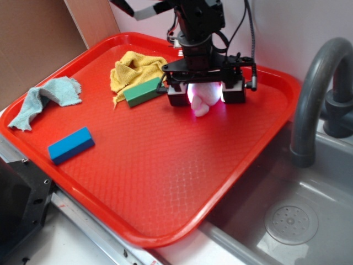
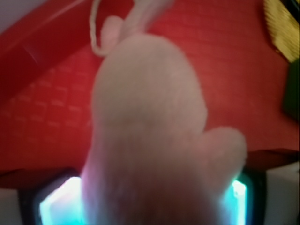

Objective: Grab the pink bunny.

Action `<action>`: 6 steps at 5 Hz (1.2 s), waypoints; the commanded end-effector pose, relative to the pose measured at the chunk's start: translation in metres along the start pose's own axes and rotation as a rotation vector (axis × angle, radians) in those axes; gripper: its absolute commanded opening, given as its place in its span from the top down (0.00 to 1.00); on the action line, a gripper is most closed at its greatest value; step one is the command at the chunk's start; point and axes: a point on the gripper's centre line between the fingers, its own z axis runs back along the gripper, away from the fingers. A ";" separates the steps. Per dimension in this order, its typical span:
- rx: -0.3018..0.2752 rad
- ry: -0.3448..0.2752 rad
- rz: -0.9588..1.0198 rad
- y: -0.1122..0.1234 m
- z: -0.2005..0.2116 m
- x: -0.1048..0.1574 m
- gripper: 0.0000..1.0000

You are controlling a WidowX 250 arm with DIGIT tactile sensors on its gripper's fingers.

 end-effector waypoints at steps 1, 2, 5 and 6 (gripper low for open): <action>0.020 -0.016 -0.011 0.012 -0.006 0.005 1.00; 0.019 -0.067 0.033 0.035 0.033 0.013 1.00; -0.206 0.065 -0.464 0.105 0.177 0.019 1.00; -0.247 -0.005 -0.458 0.126 0.227 0.008 1.00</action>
